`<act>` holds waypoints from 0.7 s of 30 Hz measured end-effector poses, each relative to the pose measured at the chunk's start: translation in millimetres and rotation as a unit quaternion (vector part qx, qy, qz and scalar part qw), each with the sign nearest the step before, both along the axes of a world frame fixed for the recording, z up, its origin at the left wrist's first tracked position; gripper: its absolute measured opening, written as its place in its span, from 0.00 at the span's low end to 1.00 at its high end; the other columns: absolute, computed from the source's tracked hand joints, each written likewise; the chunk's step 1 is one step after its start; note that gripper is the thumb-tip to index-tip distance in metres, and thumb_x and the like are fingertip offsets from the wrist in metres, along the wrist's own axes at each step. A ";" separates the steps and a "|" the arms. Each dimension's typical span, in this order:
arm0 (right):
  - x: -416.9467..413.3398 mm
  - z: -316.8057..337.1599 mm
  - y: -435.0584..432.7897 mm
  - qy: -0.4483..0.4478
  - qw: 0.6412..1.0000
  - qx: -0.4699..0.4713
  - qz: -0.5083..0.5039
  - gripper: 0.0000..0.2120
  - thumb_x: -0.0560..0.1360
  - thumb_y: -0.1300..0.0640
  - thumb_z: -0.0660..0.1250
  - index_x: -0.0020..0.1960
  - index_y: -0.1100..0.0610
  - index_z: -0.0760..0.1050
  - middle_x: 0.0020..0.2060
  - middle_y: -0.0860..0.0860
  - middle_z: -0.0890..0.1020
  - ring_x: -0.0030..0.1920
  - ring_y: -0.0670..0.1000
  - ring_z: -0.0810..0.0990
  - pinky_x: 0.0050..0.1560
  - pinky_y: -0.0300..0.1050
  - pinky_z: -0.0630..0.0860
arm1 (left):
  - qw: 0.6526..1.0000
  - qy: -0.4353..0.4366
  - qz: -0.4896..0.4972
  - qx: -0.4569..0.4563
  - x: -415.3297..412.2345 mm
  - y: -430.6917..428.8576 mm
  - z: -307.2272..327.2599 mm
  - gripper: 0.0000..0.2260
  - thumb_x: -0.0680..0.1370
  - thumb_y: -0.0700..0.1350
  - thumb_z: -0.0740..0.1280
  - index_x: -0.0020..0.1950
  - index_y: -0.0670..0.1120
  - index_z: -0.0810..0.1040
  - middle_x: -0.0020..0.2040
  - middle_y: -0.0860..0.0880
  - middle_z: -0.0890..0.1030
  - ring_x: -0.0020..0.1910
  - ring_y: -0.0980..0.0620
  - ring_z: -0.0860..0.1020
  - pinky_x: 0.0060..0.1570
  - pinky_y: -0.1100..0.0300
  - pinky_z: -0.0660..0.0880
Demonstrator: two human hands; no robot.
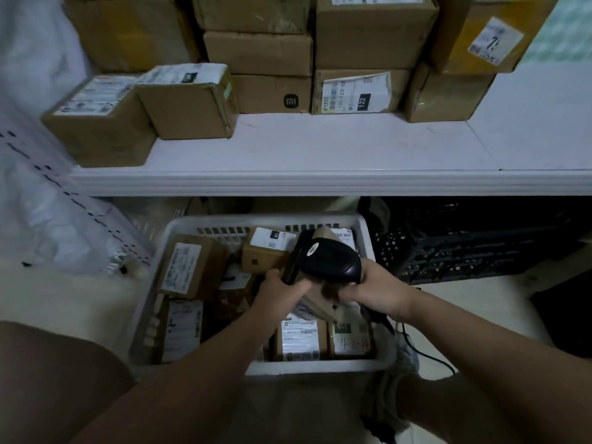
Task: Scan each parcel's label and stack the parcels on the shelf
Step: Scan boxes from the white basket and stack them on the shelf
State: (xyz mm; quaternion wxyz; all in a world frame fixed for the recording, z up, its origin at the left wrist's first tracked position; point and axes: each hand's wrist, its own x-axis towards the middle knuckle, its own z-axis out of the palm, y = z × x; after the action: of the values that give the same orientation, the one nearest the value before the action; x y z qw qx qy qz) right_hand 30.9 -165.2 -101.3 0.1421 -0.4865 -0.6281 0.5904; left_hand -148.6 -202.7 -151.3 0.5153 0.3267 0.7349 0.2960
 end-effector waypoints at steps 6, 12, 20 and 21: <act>-20.9 65.7 -5.9 0.017 0.988 0.151 0.019 0.15 0.70 0.70 0.70 0.54 0.60 0.77 0.39 0.51 0.82 0.43 0.47 0.80 0.45 0.43 0.78 | 0.992 0.022 0.026 0.121 -47.3 -31.9 63.9 0.03 0.78 0.47 0.67 0.49 0.48 0.75 0.44 0.47 0.80 0.39 0.53 0.78 0.31 0.64 0.73; -43.1 135.0 -5.7 0.181 0.968 0.175 -0.015 0.07 0.73 0.66 0.71 0.49 0.58 0.80 0.35 0.55 0.83 0.34 0.52 0.82 0.39 0.46 0.80 | 0.955 0.060 0.013 0.290 -84.7 -53.3 140.6 0.20 0.68 0.54 0.70 0.58 0.56 0.72 0.55 0.53 0.77 0.56 0.52 0.77 0.49 0.61 0.74; -73.2 160.9 16.8 0.273 0.919 0.221 -0.180 0.03 0.74 0.61 0.71 0.48 0.58 0.80 0.36 0.54 0.83 0.34 0.51 0.81 0.36 0.42 0.78 | 0.799 0.447 -0.087 0.393 -123.3 0.4 192.7 0.47 0.68 0.54 0.76 0.78 0.48 0.50 0.71 0.49 0.59 0.70 0.51 0.57 0.70 0.56 0.56; -74.9 159.3 21.4 0.272 0.910 0.220 -0.221 0.03 0.74 0.60 0.71 0.48 0.58 0.80 0.35 0.54 0.83 0.34 0.50 0.81 0.36 0.42 0.78 | 0.763 0.497 -0.140 0.388 -128.7 9.1 187.6 0.48 0.68 0.54 0.76 0.78 0.47 0.50 0.72 0.48 0.59 0.71 0.49 0.56 0.72 0.50 0.56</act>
State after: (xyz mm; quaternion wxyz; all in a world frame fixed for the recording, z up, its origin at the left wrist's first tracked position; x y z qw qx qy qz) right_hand -43.9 -143.8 58.0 0.5375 -0.3900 -0.5556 0.5003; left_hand -277.3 -193.6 36.3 -0.0568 0.6998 0.6561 0.2767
